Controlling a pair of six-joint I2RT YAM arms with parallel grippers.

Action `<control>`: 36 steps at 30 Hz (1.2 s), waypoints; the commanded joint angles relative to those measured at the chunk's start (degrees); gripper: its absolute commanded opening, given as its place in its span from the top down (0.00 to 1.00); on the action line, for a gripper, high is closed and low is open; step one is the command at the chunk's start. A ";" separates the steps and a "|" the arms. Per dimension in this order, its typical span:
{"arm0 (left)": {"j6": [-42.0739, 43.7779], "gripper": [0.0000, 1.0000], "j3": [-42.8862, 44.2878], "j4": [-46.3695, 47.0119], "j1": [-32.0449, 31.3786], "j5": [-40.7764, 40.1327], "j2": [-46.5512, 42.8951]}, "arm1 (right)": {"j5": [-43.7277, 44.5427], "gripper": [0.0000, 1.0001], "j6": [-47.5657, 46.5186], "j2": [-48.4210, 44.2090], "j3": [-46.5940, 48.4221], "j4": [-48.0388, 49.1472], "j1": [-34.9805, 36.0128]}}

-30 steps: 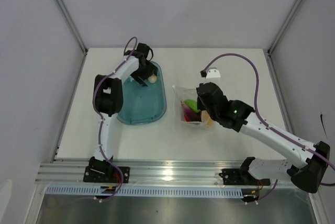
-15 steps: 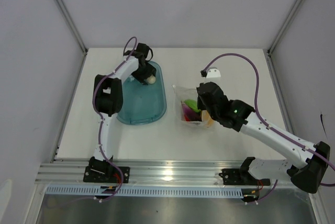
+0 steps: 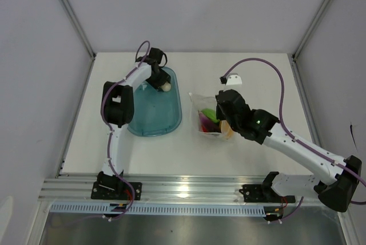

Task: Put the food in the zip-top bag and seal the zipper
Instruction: Pick up the fake food from the bin, then place the fake food in the zipper food storage bag.

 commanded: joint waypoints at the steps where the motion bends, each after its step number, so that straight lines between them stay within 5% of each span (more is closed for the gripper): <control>1: 1.52 0.99 -3.55 1.96 0.17 0.44 -2.72 | 0.91 1.00 0.27 -1.52 0.18 1.33 -0.20; 12: 4.86 0.99 -26.75 18.04 0.08 2.28 -23.98 | 0.29 1.00 1.41 -0.47 1.76 0.19 -0.03; 25: 11.80 1.00 -55.83 42.81 -6.50 19.15 -59.49 | -1.20 1.00 3.43 0.85 2.64 -0.51 -0.03; 29: 12.59 0.99 -57.18 45.30 -11.06 26.17 -64.77 | -1.20 1.00 3.43 0.59 2.64 -0.34 -0.03; 36: 14.35 0.99 -57.00 47.58 -19.77 26.37 -68.64 | -1.03 1.00 3.35 0.76 3.08 -0.42 -0.20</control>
